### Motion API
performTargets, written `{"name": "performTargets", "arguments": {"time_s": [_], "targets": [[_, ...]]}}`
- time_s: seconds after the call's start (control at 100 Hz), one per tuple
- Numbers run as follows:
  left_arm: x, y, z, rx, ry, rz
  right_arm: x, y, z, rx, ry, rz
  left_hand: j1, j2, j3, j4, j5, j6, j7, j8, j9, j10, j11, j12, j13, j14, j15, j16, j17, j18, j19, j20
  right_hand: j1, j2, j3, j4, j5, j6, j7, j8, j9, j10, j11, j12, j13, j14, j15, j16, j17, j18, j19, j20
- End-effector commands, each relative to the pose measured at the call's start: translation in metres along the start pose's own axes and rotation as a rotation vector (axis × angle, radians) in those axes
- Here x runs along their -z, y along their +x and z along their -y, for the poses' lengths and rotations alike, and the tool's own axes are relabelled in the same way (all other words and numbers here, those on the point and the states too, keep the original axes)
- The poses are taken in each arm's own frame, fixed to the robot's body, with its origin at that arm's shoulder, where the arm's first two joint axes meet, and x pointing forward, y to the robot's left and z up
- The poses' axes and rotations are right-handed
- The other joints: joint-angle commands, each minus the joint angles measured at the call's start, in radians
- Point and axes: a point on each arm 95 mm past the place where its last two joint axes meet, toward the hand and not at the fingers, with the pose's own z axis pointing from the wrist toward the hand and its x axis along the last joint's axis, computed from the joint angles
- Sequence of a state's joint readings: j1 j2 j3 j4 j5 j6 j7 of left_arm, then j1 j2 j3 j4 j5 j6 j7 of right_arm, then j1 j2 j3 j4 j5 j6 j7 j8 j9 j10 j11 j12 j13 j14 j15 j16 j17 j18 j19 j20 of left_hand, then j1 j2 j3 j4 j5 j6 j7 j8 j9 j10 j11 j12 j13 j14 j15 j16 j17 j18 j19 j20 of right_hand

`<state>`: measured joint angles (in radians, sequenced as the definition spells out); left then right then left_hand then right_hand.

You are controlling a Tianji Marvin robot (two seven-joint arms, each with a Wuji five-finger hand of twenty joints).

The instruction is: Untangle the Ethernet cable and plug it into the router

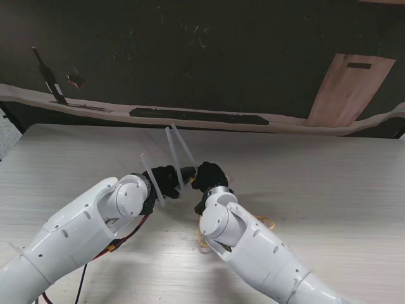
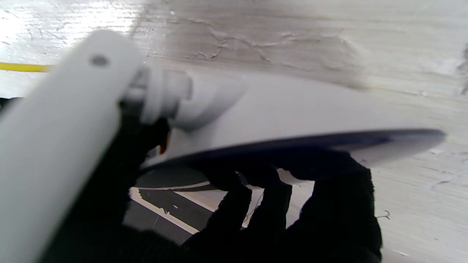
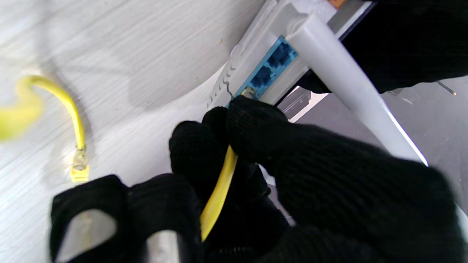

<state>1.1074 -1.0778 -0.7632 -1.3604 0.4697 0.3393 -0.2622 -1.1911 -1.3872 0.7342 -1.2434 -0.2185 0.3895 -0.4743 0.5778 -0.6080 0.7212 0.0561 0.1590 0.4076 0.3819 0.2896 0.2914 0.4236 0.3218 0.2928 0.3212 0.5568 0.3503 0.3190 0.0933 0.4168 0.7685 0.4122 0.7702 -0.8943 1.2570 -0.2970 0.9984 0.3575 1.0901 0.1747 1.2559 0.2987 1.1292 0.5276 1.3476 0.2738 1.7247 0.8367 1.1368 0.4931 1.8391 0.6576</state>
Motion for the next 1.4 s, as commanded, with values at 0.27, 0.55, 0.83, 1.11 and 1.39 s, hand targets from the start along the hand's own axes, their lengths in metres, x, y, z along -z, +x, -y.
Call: {"name": "performTargets", "arguments": {"time_s": [0.27,0.55,0.83,1.11,1.39], "targets": [[-0.003,0.002,-0.054,0.050,-0.175,-0.013,0.001,0.013,0.014,-0.038,0.067,-0.005,0.370,0.189,0.160,0.062,0.143,-0.117,0.223,0.083,0.163,-0.123,0.231,0.108,0.156,-0.228,0.279,0.101,0.101,-0.220,0.242,0.096,0.021,0.029,0.075,0.014,0.048,0.089,0.080,0.057,0.199,0.188,0.203,-0.012,-0.037,-0.247,0.052,0.014,0.032,-0.067,0.157,-0.003],[-0.003,0.006,-0.054,0.054,-0.178,0.014,0.000,0.007,0.012,0.011,0.061,-0.017,0.392,0.222,0.117,0.044,0.165,-0.104,0.218,0.082,0.190,-0.106,0.221,0.104,0.182,-0.212,0.260,0.090,0.121,-0.190,0.249,0.099,-0.071,0.086,-0.014,0.016,0.022,0.002,0.044,-0.011,0.130,0.227,0.047,-0.061,-0.045,-0.094,-0.018,-0.138,-0.007,0.153,-0.044,-0.063],[0.000,0.004,-0.051,0.077,-0.175,0.082,0.000,-0.004,0.002,0.061,0.038,-0.020,0.371,0.233,0.095,0.045,0.172,-0.087,0.198,0.073,0.190,-0.090,0.215,0.102,0.170,-0.192,0.257,0.091,0.110,-0.174,0.244,0.098,-0.324,0.105,-0.077,0.156,-0.018,0.016,-0.251,0.159,-0.041,0.256,-0.094,-0.118,-0.058,0.093,-0.291,-0.313,-0.077,0.205,-0.321,-0.227],[0.001,0.001,-0.051,0.105,-0.156,0.111,0.001,-0.011,-0.007,0.102,0.008,-0.049,0.352,0.229,0.109,0.058,0.202,-0.080,0.191,0.069,0.231,-0.085,0.220,0.103,0.207,-0.193,0.266,0.092,0.125,-0.166,0.279,0.116,-0.354,0.123,-0.106,0.157,-0.219,-0.034,-0.243,0.143,-0.240,0.240,-0.168,-0.114,-0.077,0.208,-0.616,-0.478,-0.286,0.205,-0.493,-0.180],[0.003,0.000,-0.049,0.129,-0.172,0.111,-0.001,-0.011,-0.021,0.103,-0.050,-0.089,0.354,0.231,0.109,0.061,0.216,-0.074,0.195,0.072,0.258,-0.084,0.226,0.106,0.231,-0.188,0.275,0.095,0.143,-0.157,0.296,0.124,-0.322,0.114,-0.085,0.162,-0.233,0.021,-0.278,0.108,-0.335,0.231,-0.218,-0.118,-0.209,0.232,-0.729,-0.481,-0.437,0.205,-0.575,-0.104]]}}
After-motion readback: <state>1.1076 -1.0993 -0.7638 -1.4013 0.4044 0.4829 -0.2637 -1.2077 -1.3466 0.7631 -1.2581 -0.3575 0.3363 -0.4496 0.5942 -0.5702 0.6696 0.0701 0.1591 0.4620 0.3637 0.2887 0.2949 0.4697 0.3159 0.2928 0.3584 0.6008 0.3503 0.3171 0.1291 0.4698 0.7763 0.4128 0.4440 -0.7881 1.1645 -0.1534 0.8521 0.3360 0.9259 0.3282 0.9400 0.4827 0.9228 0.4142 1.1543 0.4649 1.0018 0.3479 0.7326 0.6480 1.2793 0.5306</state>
